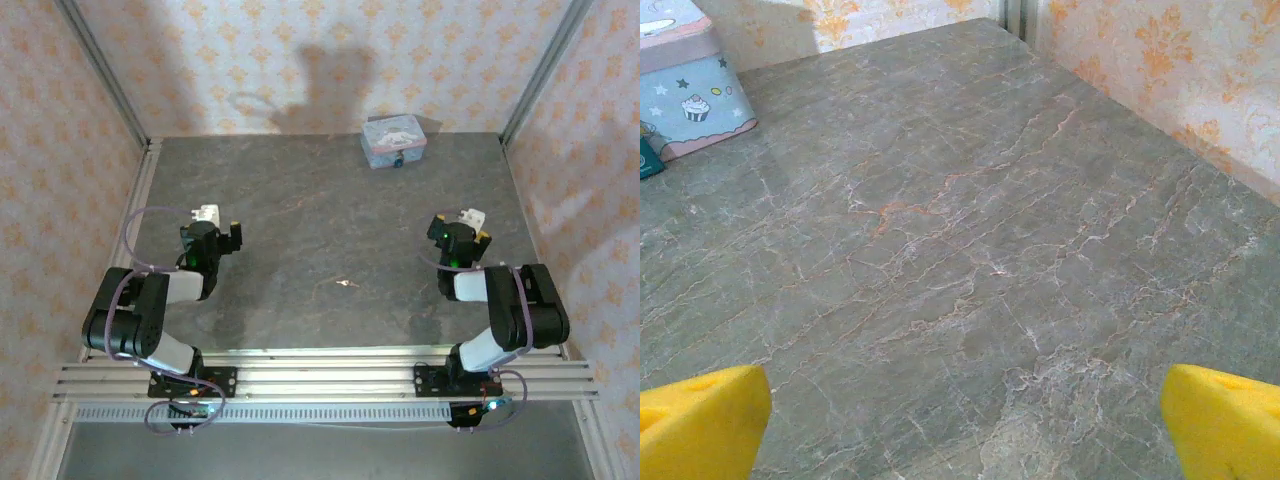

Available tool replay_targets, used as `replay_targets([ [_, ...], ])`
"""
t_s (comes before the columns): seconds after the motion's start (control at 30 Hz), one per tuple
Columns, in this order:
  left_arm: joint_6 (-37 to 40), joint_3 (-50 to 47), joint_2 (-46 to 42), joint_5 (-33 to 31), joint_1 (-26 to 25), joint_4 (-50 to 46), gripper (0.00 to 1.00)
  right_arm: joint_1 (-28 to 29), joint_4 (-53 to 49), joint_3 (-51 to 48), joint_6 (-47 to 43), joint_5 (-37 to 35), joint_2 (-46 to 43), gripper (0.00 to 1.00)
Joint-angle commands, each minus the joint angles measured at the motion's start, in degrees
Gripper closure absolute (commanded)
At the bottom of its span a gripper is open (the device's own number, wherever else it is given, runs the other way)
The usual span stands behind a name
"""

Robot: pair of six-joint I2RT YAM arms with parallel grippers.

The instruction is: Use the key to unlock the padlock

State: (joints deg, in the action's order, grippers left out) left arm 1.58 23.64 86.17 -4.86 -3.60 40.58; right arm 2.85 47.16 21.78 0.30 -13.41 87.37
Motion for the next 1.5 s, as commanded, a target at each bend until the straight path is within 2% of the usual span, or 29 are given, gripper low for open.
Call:
replay_targets([
  [0.0, -0.17, 1.23, -0.41, 0.12, 0.61, 1.08, 0.00, 0.22, 0.04, 0.81, -0.47, 0.41, -0.22, 0.01],
  [1.17, -0.18, 1.26, -0.61, -0.11, 0.61, 1.26, 0.00, 0.21, -0.22, 0.99, -0.41, 0.44, -0.25, 0.01],
  [1.33, -1.80, 11.86, -5.96, -2.06, 0.34, -21.62, 0.00, 0.22, -1.44, 1.41, -0.57, 0.48, -1.23, 0.01],
  [1.47, -4.04, 18.45, -6.63, 0.13, 0.17, -30.31, 0.00, 0.40, -20.52, 10.51, -1.02, 0.93, -6.47, 0.01],
])
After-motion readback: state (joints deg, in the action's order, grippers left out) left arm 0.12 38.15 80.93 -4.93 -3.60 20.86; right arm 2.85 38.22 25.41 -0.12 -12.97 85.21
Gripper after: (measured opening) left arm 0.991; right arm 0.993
